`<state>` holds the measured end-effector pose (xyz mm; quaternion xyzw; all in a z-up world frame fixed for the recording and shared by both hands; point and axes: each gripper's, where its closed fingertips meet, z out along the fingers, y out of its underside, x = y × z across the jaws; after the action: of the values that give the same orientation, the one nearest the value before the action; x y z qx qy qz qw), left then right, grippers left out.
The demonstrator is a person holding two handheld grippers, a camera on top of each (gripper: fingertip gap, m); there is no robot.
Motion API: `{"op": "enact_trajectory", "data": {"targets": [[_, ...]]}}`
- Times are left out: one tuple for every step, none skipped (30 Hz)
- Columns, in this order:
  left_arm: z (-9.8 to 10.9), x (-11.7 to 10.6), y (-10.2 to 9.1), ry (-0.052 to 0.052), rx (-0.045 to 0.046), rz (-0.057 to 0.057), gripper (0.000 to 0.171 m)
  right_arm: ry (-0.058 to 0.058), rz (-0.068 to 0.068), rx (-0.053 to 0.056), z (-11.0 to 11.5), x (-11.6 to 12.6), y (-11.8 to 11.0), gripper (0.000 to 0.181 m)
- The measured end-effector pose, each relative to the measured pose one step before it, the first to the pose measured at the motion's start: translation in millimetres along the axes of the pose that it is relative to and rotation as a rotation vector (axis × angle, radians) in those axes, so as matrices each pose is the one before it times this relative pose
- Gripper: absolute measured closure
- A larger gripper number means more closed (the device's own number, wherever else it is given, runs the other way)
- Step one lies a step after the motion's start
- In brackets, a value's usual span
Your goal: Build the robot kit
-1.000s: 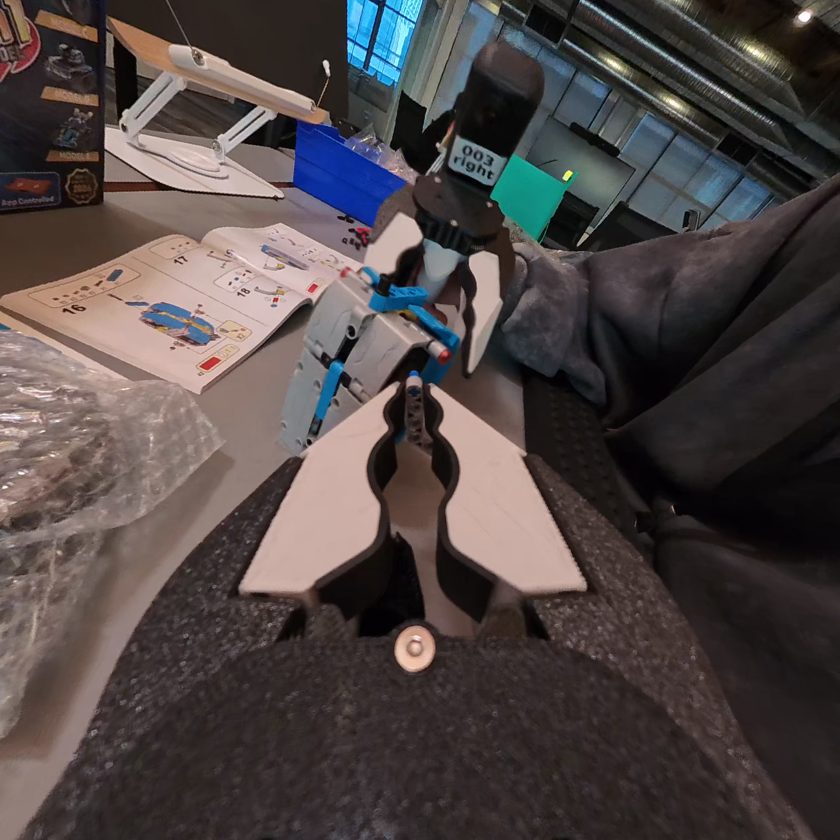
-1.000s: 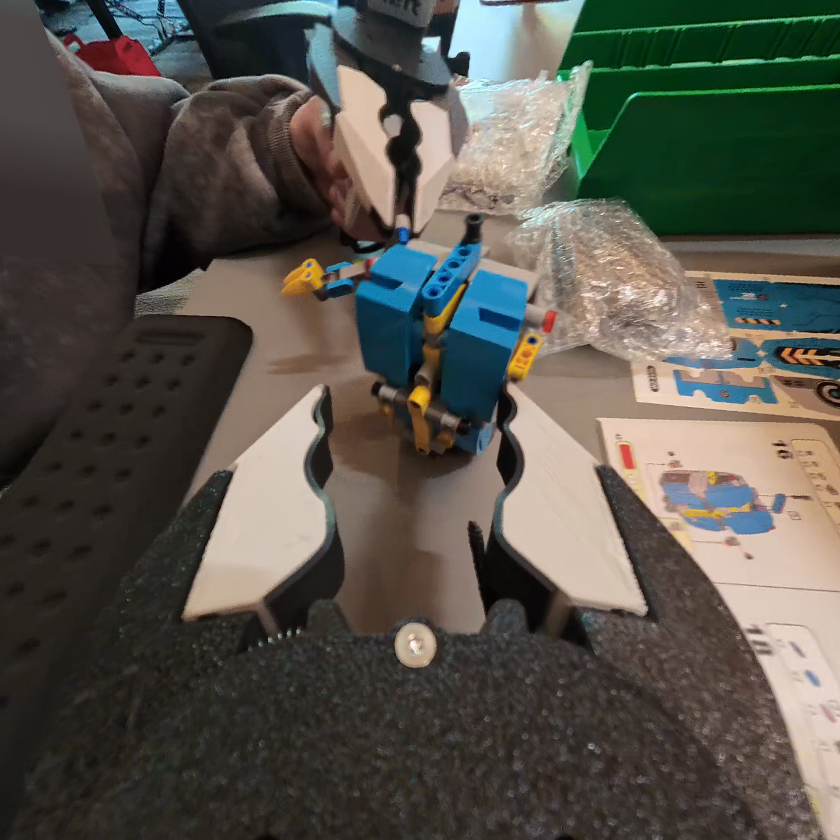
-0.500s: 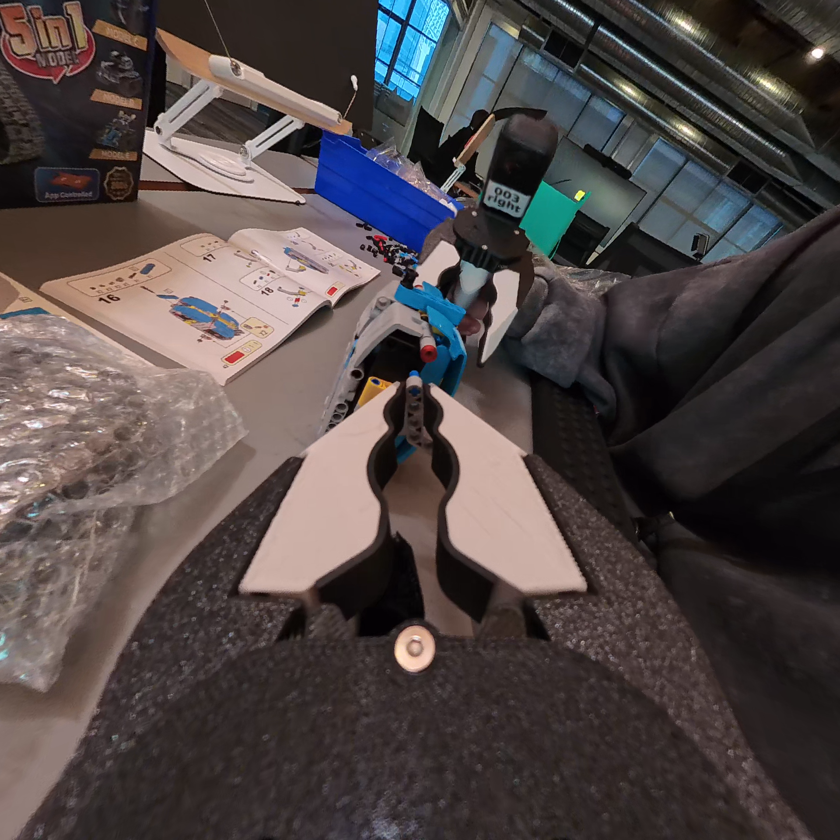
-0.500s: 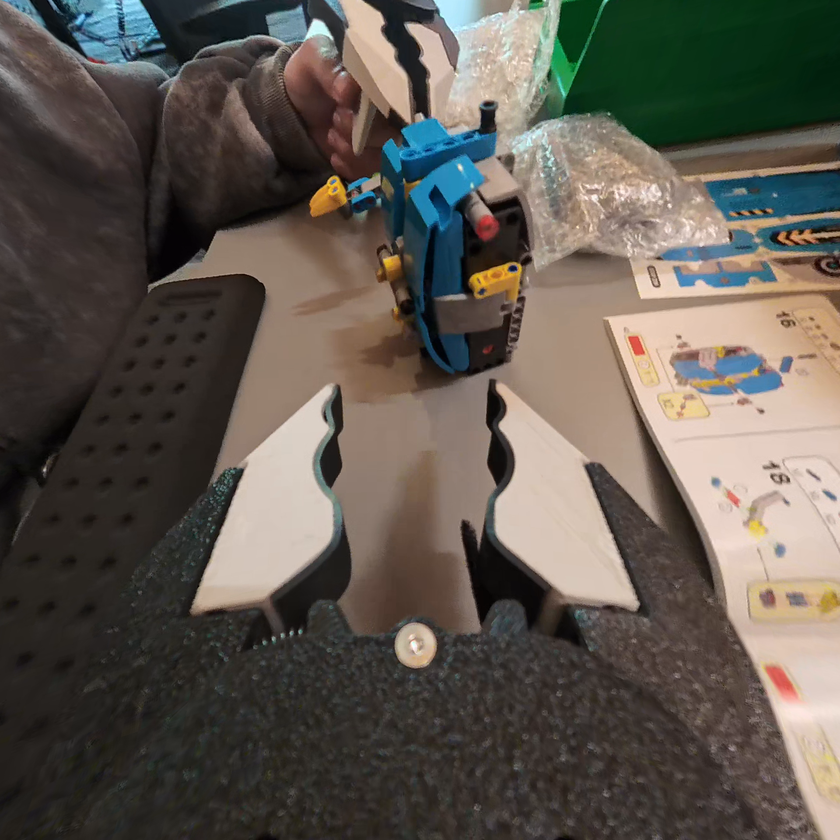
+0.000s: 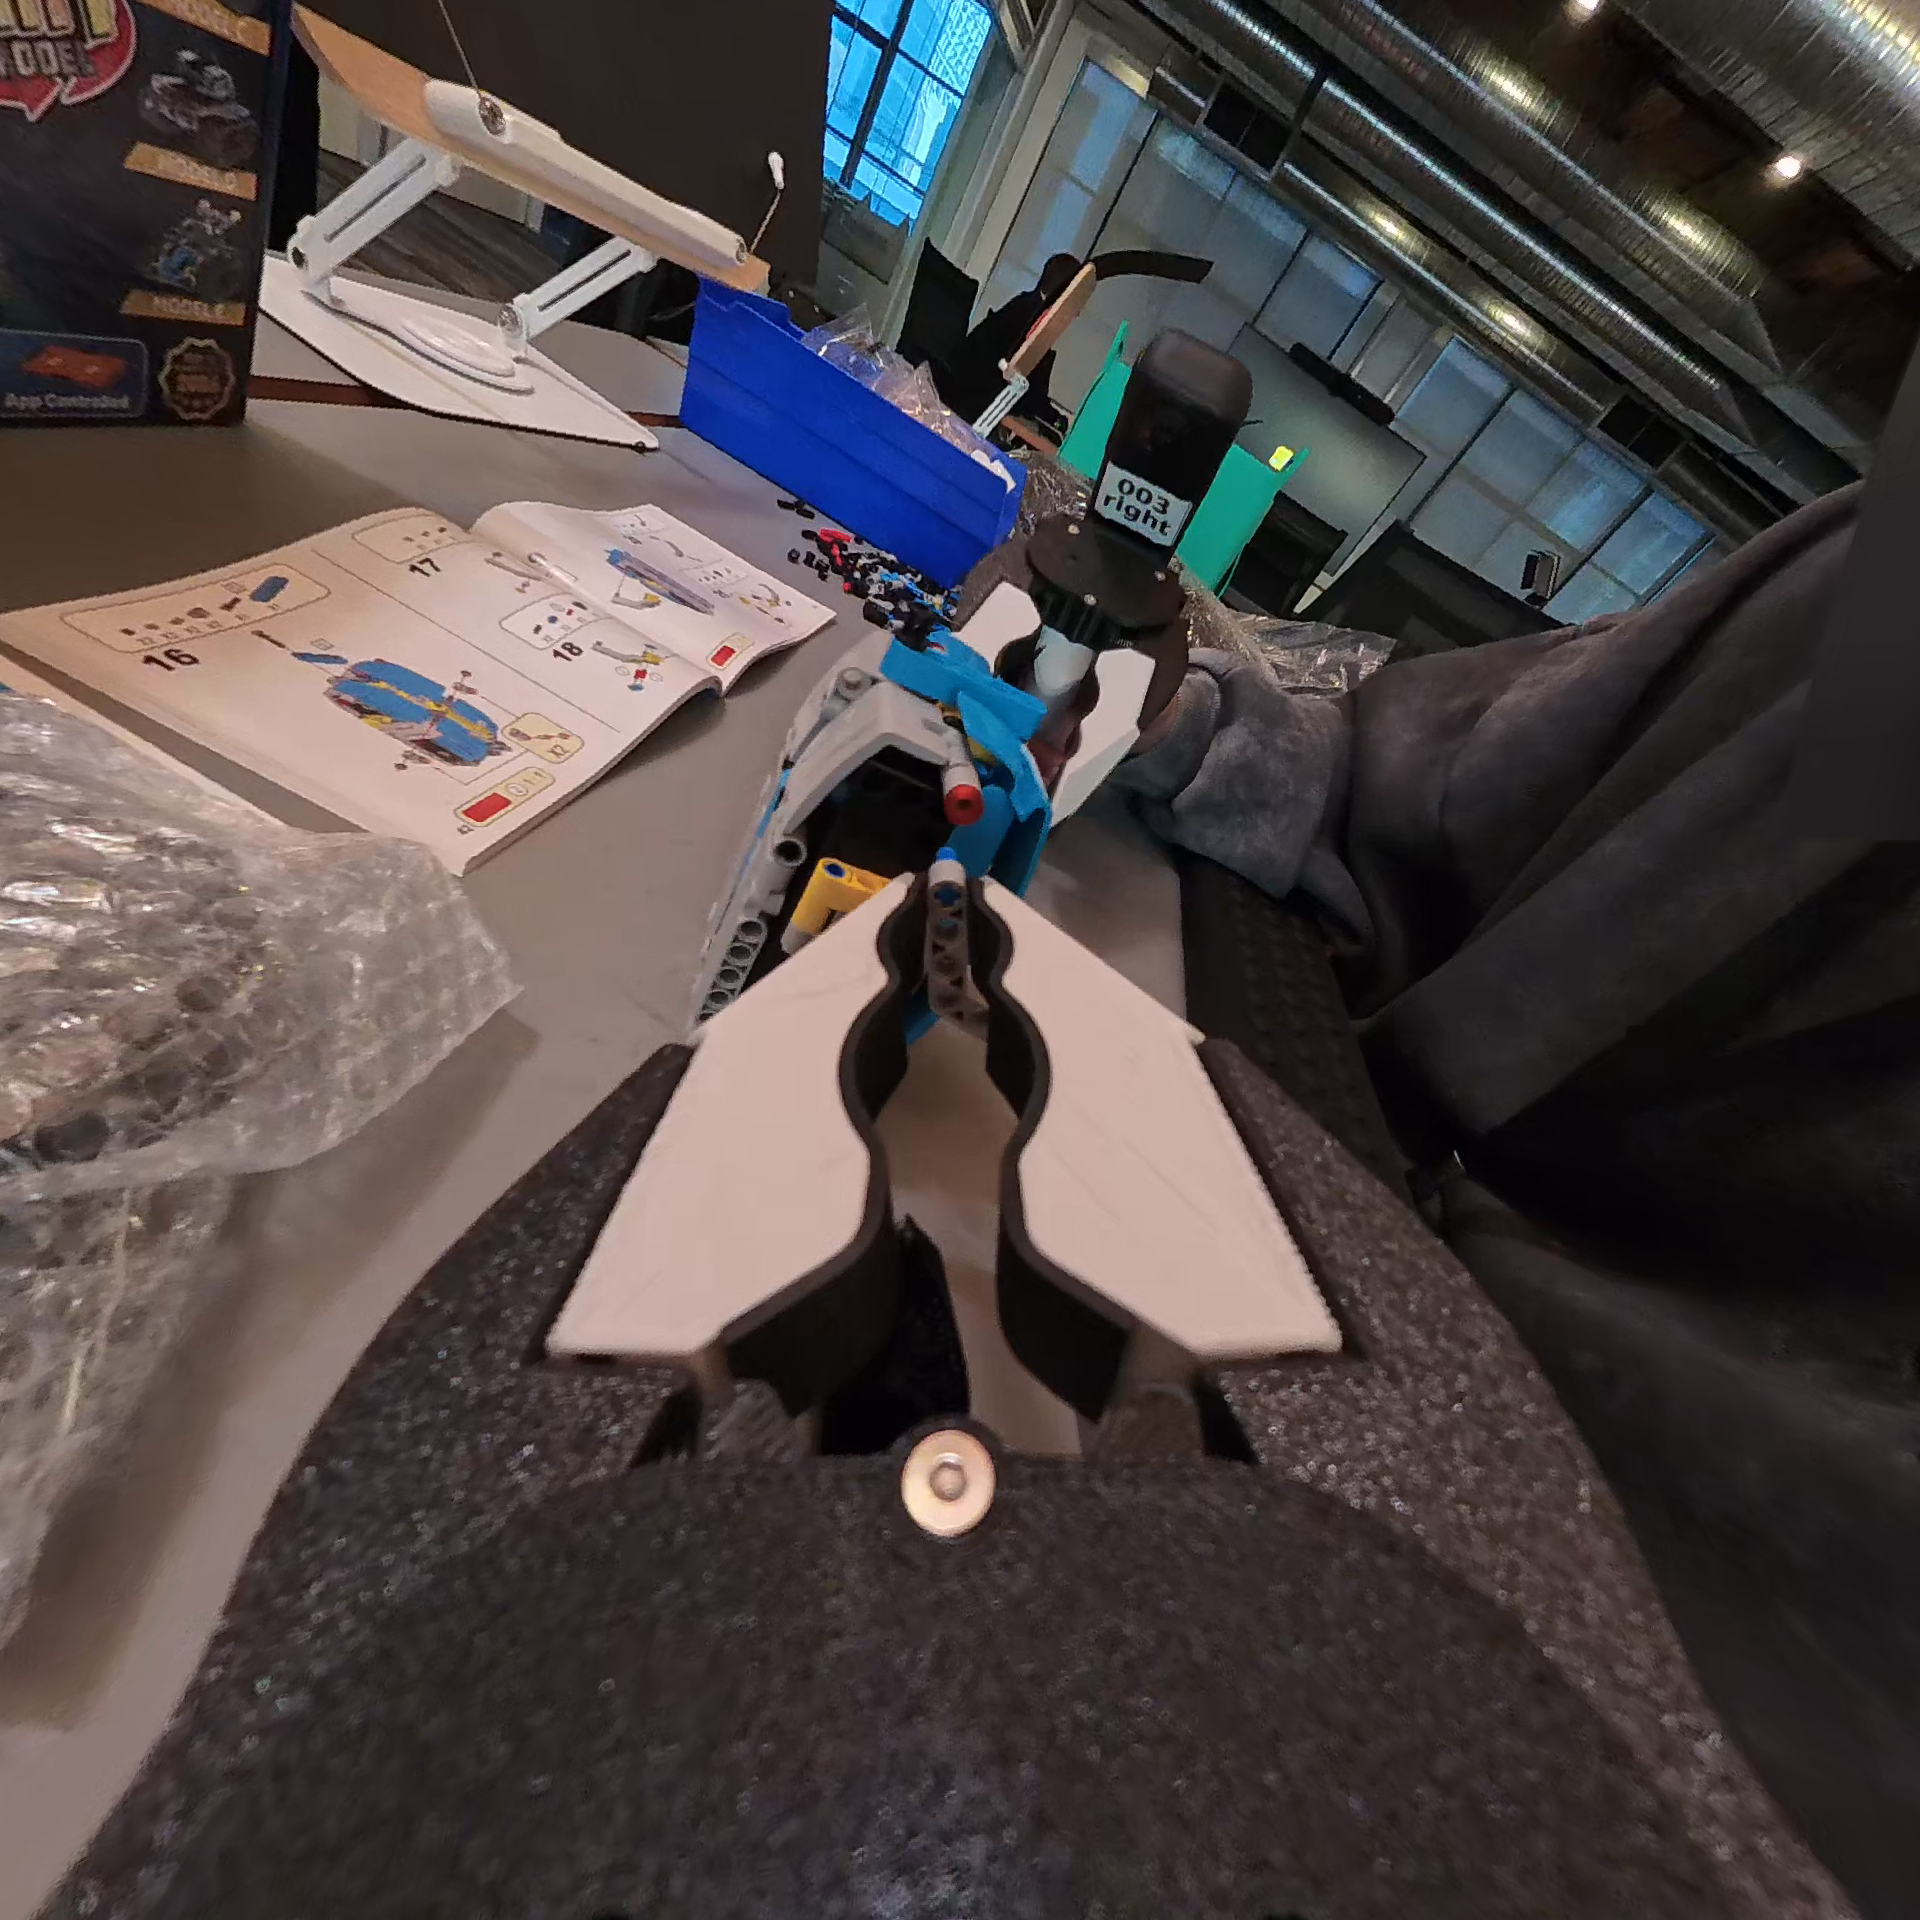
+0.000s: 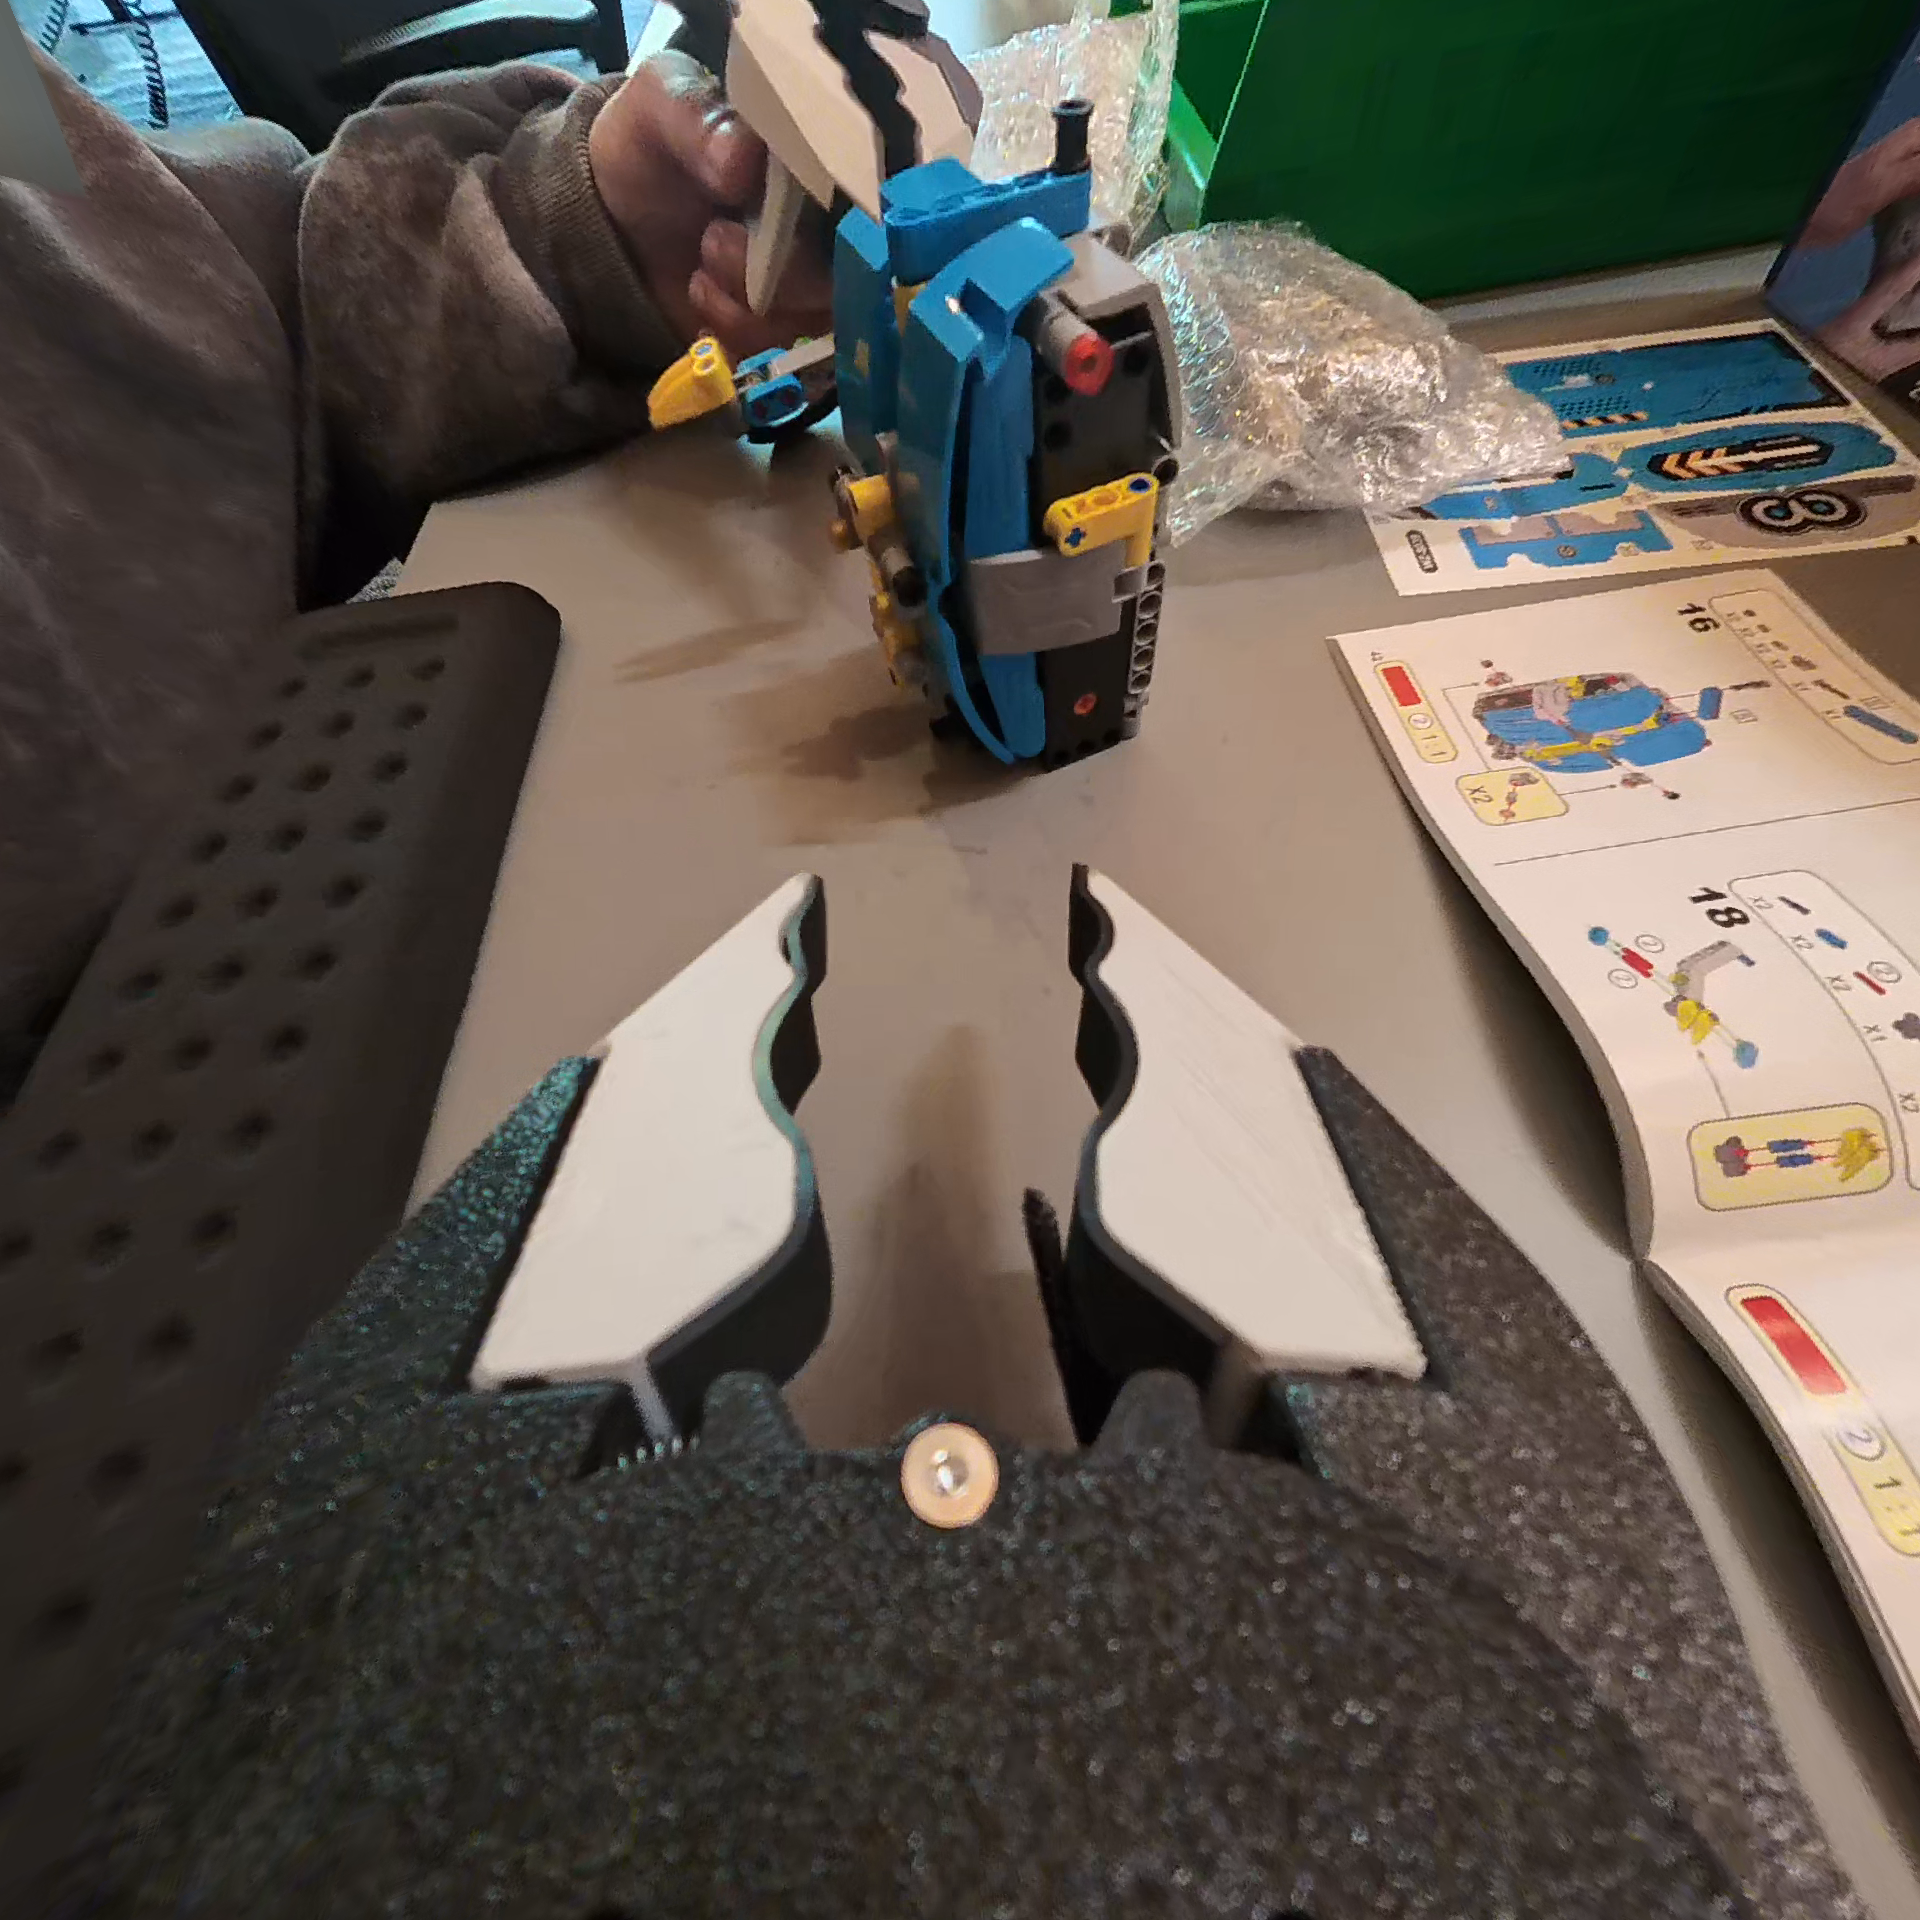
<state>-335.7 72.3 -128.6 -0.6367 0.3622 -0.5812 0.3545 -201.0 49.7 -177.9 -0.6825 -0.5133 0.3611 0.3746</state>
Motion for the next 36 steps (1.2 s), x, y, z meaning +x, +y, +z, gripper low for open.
{"op": "enact_trajectory", "data": {"targets": [[-0.79,0.09,-0.87,0.0019,0.00425,-0.004,0.165,0.002,0.0007,-0.001,0.06,0.54,0.26,0.136],[-0.59,0.38,-1.07,0.0044,0.0055,-0.0062,0.165,0.0022,0.0034,0.0022,-0.21,0.62,-0.41,0.136],[-0.34,0.81,-0.97,0.0065,0.00499,-0.0065,0.165,0.0005,0.0029,0.0058,-0.28,0.47,-0.87,0.136],[-0.1,1.18,-0.49,0.0073,0.00281,-0.0049,0.165,0.0009,0.0038,0.0026,-0.17,0.55,-0.27,0.136],[-0.04,0.76,-0.51,0.0037,0.00244,-0.0021,0.165,0.0046,0.0049,-0.0011,-0.01,1.38,0.43,0.136],[0.04,0.26,-0.42,-0.0006,0.00225,0.0009,0.165,0.0057,0.005,-0.0023,0.22,1.52,0.77,0.137],[-0.19,0.38,-0.15,0.0006,0.00037,0.0015,0.165,0.0012,0.0061,-0.0052,0.44,0.87,1.29,0.137],[-0.25,0.58,-0.09,0.002,-0.00043,0.0001,0.165,-0.0005,0.0034,-0.0012,0.52,0.41,0.54,0.137],[-0.27,0.13,-0.24,0.0002,0.00056,-0.0002,0.165,0.0019,0.0,0.0036,0.28,0.42,-0.31,0.137],[-0.4,0.18,-0.37,-0.0005,0.00159,0.0008,0.165,0.0007,0.0002,0.0018,0.47,0.22,-0.33,0.138],[-0.55,0.14,-0.57,-0.0009,0.00242,0.0011,0.165,-0.0003,0.0016,-0.0002,0.48,0.07,-0.03,0.138],[-0.54,0.11,-0.68,-0.0014,0.00258,0.0013,0.165,0.0003,0.002,-0.0032,0.5,0.18,0.37,0.138],[-0.46,0.21,-0.49,-0.0011,0.00091,0.0026,0.165,0.0025,0.0,-0.0029,0.26,0.38,0.39,0.138],[-0.29,0.06,-0.15,-0.0013,-0.00093,0.0037,0.165,0.0033,-0.0011,-0.0021,-0.04,0.39,0.14,0.139],[-0.09,-0.09,-0.02,-0.0027,-0.00096,0.0036,0.165,0.0032,-0.0027,0.0014,-0.34,0.15,-0.35,0.14],[-0.04,-0.11,0.16,-0.0024,-0.00039,0.0024,0.165,0.0012,-0.002,0.0012,-0.48,-0.06,-0.38,0.14],[0.0,-0.04,0.09,-0.0001,-0.00002,-0.0003,0.165,0.0007,-0.0004,-0.0012,-0.41,0.04,0.01,0.141],[0.15,-0.18,0.16,0.0007,0.0003,-0.0025,0.165,0.0025,-0.001,-0.0005,-0.5,0.35,-0.14,0.141],[0.17,-0.47,0.31,-0.0001,-0.00089,-0.003,0.165,0.0018,-0.0017,-0.0003,-0.32,0.21,0.0,0.141],[0.29,-0.71,0.6,-0.0017,-0.00206,-0.0023,0.165,0.0015,-0.0015,-0.0013,-0.24,0.24,0.15,0.141],[0.28,-0.65,0.63,-0.0012,-0.0023,-0.0021,0.165,0.0016,-0.0011,-0.003,-0.03,0.3,0.55,0.141],[0.28,-0.26,0.58,0.0005,-0.00217,-0.0023,0.165,0.0003,-0.0008,-0.0047,0.18,0.17,0.94,0.141],[0.36,-0.22,0.56,0.0003,-0.00238,-0.0012,0.165,0.0007,-0.0017,-0.0036,0.14,0.12,0.88,0.141],[0.24,-0.28,0.54,-0.0006,-0.00246,-0.0002,0.165,0.0006,-0.0017,-0.0047,0.31,0.26,0.99,0.141],[0.09,-0.39,0.4,-0.0008,-0.00181,-0.0006,0.165,-0.0003,-0.0001,-0.0057,0.31,0.13,1.18,0.141],[-0.04,-0.32,0.23,-0.0002,-0.00085,-0.0018,0.165,0.0002,0.0008,-0.0047,0.22,0.24,0.89,0.141],[-0.28,-0.07,0.07,0.0005,0.00007,-0.0022,0.165,-0.0002,-0.0006,-0.0012,0.2,-0.14,0.15,0.141],[-0.54,0.04,-0.24,-0.001,0.00101,-0.0004,0.165,-0.0015,-0.0013,0.0007,0.22,-0.39,-0.28,0.141],[-0.61,0.24,-0.56,-0.0016,0.00193,0.0021,0.165,-0.0004,-0.0006,0.0001,0.41,-0.23,-0.21,0.141],[-0.74,0.45,-0.93,0.0002,0.00303,0.0026,0.165,-0.0007,-0.0001,-0.001,0.59,-0.22,0.12,0.141],[-0.68,0.5,-1.05,0.0003,0.00384,0.0023,0.165,-0.0009,0.0015,-0.0029,0.62,-0.22,0.63,0.141],[-0.65,0.16,-1.06,-0.0011,0.0041,0.0022,0.165,0.0006,0.0018,-0.0041,0.62,0.17,0.84,0.141],[-0.67,-0.1,-0.77,-0.0008,0.00341,0.0002,0.165,0.0016,0.0007,-0.0036,0.44,0.19,0.69,0.141],[-0.43,-0.05,-0.26,0.0011,0.00212,-0.0027,0.165,0.0015,-0.0001,-0.001,0.03,0.3,0.07,0.141],[-0.11,-0.19,-0.07,0.0007,0.00096,-0.003,0.165,0.0016,0.0006,0.0016,-0.21,0.2,-0.38,0.141],[-0.06,-0.21,0.22,-0.0003,-0.00107,-0.0014,0.165,0.0012,0.0013,0.0031,-0.29,0.33,-0.64,0.141]]}}
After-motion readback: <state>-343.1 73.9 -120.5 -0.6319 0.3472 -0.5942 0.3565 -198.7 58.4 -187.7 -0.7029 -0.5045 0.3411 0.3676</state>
